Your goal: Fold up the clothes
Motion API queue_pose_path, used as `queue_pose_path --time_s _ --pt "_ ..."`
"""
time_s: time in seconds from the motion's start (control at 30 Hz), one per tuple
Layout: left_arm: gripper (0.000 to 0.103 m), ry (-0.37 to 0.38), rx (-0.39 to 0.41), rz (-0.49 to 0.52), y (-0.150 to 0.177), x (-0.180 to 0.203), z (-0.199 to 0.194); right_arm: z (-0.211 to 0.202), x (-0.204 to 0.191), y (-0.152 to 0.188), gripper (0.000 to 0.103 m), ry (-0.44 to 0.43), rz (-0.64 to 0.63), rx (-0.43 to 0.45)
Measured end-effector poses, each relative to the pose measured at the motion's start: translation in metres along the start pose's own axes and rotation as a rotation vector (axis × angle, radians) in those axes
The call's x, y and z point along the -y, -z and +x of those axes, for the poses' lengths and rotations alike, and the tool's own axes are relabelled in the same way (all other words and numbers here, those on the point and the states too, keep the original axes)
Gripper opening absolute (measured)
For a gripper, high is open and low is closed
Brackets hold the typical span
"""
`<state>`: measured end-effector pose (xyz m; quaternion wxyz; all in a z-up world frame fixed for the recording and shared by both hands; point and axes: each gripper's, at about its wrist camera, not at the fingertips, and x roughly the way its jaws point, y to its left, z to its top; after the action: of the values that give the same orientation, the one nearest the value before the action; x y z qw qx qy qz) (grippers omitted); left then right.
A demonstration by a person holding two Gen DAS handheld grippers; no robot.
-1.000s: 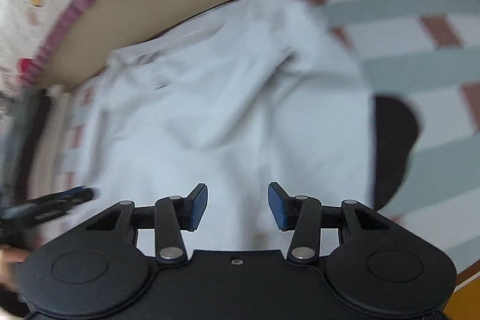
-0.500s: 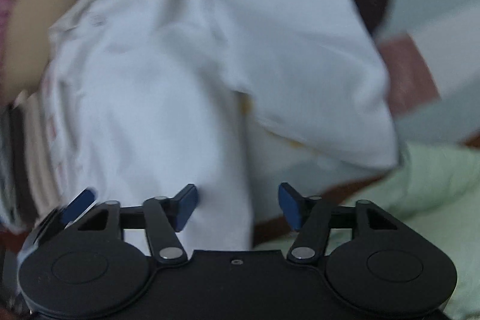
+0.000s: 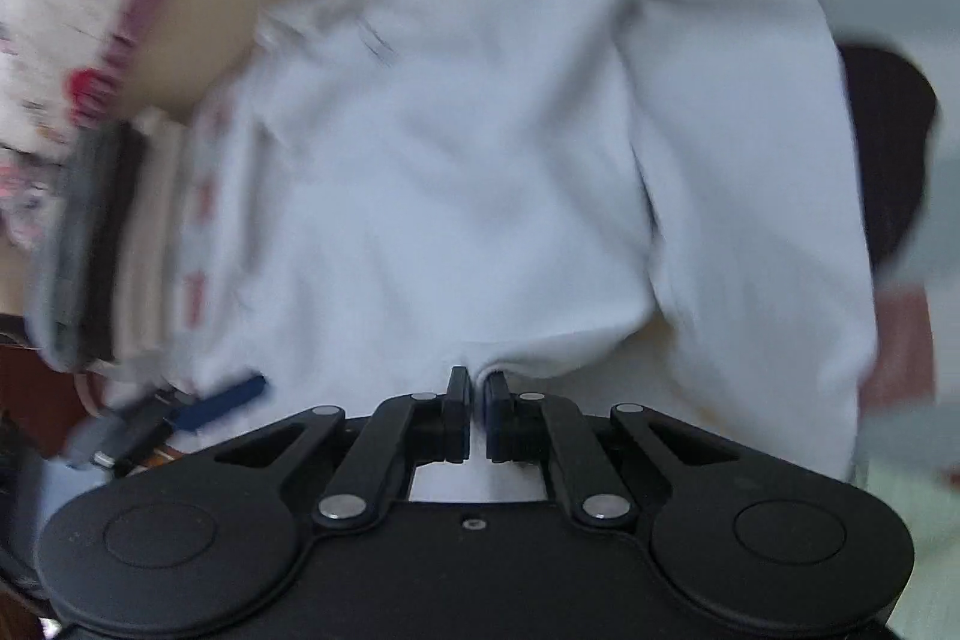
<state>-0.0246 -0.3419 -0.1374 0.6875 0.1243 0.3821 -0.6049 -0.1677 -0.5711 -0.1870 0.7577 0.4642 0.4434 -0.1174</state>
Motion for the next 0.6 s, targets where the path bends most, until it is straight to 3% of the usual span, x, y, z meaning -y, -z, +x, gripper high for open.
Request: queue_pose_path --time_s 0.07,0.17,0.23,0.3,0.4,0.43,0.47,0.5,0.53,0.6 --pt "0.053 0.033 0.015 0.019 0.000 0.006 0.001 -0.007 -0.003 -0.011 0.007 -0.082 0.000 0.024" --pt "0.060 0.103 0.014 0.075 0.003 0.021 0.004 -0.010 0.004 -0.019 0.007 -0.175 0.047 0.059" --pt "0.066 0.109 0.016 0.132 0.006 0.036 0.008 -0.010 0.005 -0.022 0.007 -0.213 0.060 0.070" --pt "0.079 0.049 0.013 0.187 0.009 0.047 0.016 -0.010 0.005 -0.024 0.007 -0.245 0.069 0.080" --pt "0.081 -0.084 -0.042 0.206 0.010 0.045 0.037 -0.011 0.003 -0.028 0.007 -0.278 0.067 0.100" --pt "0.077 -0.116 -0.067 0.183 0.009 0.038 0.045 -0.015 0.001 -0.030 0.007 -0.269 0.046 0.111" --pt "0.050 -0.120 -0.088 0.136 0.006 0.027 0.050 -0.018 0.000 -0.032 0.007 -0.259 0.025 0.122" --pt "0.013 -0.122 -0.108 0.086 0.003 0.015 0.055 -0.021 -0.002 -0.033 0.007 -0.250 0.004 0.133" --pt "0.004 -0.095 -0.122 0.015 -0.002 0.000 0.057 -0.022 -0.005 -0.036 0.007 -0.219 -0.033 0.148" --pt "0.004 -0.034 -0.135 -0.171 -0.011 -0.033 0.059 -0.017 -0.015 -0.038 0.011 -0.129 -0.146 0.159"
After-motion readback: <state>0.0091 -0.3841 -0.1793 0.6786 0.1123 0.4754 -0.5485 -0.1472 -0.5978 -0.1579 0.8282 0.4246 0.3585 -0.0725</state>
